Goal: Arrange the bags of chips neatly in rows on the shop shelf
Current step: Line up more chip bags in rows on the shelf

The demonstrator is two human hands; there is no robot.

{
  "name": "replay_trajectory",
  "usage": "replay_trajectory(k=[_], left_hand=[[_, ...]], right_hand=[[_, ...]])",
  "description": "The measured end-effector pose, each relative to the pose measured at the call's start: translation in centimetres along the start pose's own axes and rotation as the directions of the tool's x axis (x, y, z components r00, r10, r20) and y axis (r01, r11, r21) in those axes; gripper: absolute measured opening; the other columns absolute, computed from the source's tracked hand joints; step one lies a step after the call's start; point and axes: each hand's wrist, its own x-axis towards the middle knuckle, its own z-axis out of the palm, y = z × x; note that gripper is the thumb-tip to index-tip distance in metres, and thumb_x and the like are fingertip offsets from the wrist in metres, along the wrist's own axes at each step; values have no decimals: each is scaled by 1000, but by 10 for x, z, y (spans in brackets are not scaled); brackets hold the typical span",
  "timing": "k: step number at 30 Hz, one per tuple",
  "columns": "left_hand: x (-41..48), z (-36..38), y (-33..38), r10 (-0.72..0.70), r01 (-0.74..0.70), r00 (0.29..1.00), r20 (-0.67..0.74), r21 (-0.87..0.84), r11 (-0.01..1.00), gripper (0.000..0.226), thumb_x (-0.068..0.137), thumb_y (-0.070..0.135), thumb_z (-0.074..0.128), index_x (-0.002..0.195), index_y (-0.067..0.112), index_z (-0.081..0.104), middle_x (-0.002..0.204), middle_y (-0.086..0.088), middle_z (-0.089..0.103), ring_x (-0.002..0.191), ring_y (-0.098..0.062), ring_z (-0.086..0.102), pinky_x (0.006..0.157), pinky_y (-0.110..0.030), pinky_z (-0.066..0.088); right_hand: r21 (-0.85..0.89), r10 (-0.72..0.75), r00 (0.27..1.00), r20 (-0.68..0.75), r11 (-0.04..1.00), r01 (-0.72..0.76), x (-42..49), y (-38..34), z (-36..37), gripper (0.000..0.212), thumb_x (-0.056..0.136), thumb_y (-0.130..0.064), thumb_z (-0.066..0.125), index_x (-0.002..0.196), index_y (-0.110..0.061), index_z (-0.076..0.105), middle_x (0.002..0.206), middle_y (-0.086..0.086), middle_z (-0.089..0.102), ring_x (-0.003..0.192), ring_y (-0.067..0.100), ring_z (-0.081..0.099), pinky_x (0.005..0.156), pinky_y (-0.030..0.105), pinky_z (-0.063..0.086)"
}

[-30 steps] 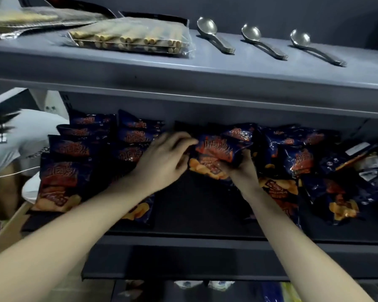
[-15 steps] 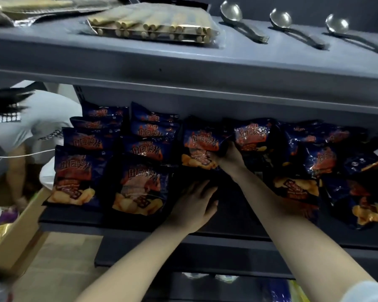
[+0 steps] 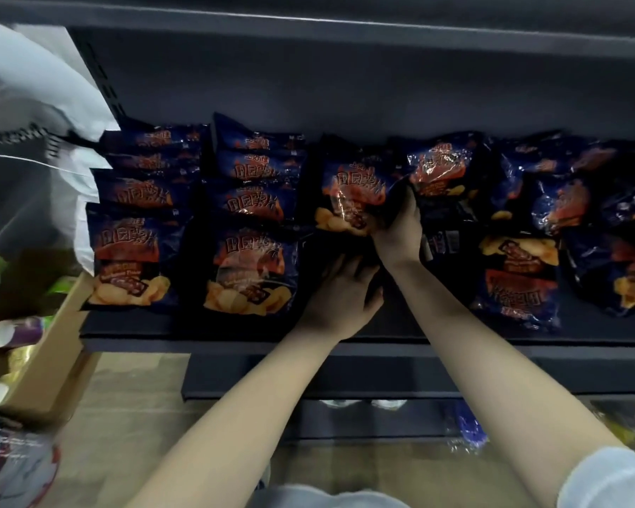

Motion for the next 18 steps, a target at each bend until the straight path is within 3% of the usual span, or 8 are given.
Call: replay_trajectory(k=[3,7,10,12,15,18], left_hand=[[0,0,0,7,-7,1000,28,-6,1000,62,88,46,19,141,19,37,147,-10,34,138,-33,24,112,-46,23],[-1,-2,2,-22,20,997,76,25,999,52,97,38,30,146,21,28,154,-7,21,142,-33,14,115,-44,12],[2,-10,10,67,-64,997,-26,117,991,55,91,41,24,135,16,46,143,-13,40,131,-38,36,110,-48,24],[13,-18,22,189,-169,971,-145,137,976,50,89,37,32,124,12,57,131,-13,53,120,-35,49,104,-46,34],[38,-35,54,316,-294,926,-205,133,947,48,86,35,36,120,10,58,129,-12,55,118,-32,50,102,-45,36],[65,-39,83,403,-385,892,-204,120,915,47,86,34,37,123,12,56,132,-11,52,121,-31,47,102,-48,37]], right_hand=[[18,-42,997,-70,999,43,-8,1,-5,76,89,-12,59,149,-9,13,149,16,28,134,31,32,96,20,28],[-4,-135,984,-119,991,136,-13,-3,-23,71,88,-11,61,147,-9,22,142,15,33,126,28,40,86,11,27],[-102,-277,951,-135,959,265,-17,-4,-45,63,86,-9,64,141,-9,33,135,16,37,123,28,42,91,8,26],[-205,-347,926,-146,927,315,-16,1,-63,57,87,-13,63,138,-8,39,135,17,38,125,30,40,101,18,32],[-396,-418,891,-180,859,324,-18,13,-96,51,91,-23,56,138,-10,41,136,17,38,124,34,39,105,42,37],[-558,-410,880,-240,800,220,-24,31,-134,48,94,-32,46,138,-14,43,138,16,41,123,36,40,103,46,36]])
